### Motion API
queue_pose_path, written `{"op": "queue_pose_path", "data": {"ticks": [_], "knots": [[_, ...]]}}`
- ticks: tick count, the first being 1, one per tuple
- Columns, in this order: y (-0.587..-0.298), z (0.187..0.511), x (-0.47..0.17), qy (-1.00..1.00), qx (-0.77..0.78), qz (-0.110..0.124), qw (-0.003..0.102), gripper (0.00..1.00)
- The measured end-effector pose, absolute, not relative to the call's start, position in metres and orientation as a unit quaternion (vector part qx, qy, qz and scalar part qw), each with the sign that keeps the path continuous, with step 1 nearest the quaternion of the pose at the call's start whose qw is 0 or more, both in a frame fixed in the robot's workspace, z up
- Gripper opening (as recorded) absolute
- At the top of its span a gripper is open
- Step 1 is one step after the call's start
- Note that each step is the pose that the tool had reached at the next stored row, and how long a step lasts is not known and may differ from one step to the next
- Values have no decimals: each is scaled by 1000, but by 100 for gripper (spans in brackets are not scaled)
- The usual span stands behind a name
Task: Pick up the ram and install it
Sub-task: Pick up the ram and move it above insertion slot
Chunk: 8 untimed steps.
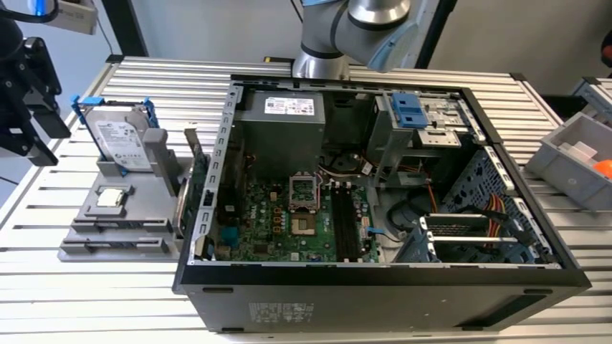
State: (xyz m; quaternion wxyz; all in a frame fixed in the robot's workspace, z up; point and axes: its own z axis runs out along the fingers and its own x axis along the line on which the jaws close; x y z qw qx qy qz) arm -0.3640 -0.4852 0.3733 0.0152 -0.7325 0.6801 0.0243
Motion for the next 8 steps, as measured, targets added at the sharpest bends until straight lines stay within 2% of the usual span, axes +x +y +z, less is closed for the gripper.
{"op": "queue_pose_path", "data": {"ticks": [8], "knots": [[-485,371,-364,680,-733,24,15,100]]}}
